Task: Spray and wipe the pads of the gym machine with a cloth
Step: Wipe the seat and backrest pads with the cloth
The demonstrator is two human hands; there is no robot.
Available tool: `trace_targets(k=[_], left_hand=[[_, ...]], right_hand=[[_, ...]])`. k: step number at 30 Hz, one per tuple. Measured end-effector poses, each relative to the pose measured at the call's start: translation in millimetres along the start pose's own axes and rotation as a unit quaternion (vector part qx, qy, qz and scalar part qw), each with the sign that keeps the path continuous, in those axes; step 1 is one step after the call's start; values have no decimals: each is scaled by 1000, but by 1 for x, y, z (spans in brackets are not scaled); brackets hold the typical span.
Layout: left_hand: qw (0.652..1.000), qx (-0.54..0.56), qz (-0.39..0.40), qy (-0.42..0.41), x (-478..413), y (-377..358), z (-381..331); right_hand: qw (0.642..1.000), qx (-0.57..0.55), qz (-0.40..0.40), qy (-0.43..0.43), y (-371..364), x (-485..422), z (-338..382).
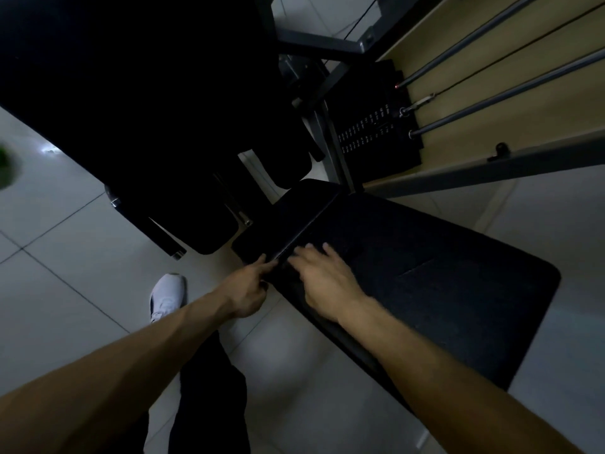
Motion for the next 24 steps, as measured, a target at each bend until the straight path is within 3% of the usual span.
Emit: trace_targets(k=[3,5,6,10,12,16,18,20,22,24], left_hand=[[1000,-8,7,0,0,-3,-3],[1000,-26,15,-3,3,-9,-8],[999,-37,13,-5,5,-12,-10],[998,-54,-9,-9,12,-20,-12],[998,-53,-15,-10,13,-20,-10],[997,-46,-34,-55,18,-19,-15],[995,-44,-40,-85,25,-22,-22],[993,-48,-33,-104,32,-27,-29],[993,-49,-22,-103,37,-34,-33],[995,-49,-11,-91,39,-37,-34]], right_hand=[[990,-16,14,137,6,66,3],[988,-11,-8,152,16,92,-25],[992,7,-36,121,20,94,-44],[985,42,-78,-147,35,57,-97],[983,24,-66,-168,28,36,-71],[1000,0,-10,22,-4,51,11],[995,-8,-10,95,-5,79,12],[994,0,-18,112,6,102,-13],[996,31,-73,30,23,111,-56],[987,53,-100,-114,39,109,-98]])
Point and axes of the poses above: each hand's wrist, its own x-axis away from the middle knuckle, its own y-axis out of the back of the hand, z = x × y, the point moved 4 cm from there along -x, towards the middle knuckle, and after that the axes turned 14 degrees about x, right-handed, at the moved point
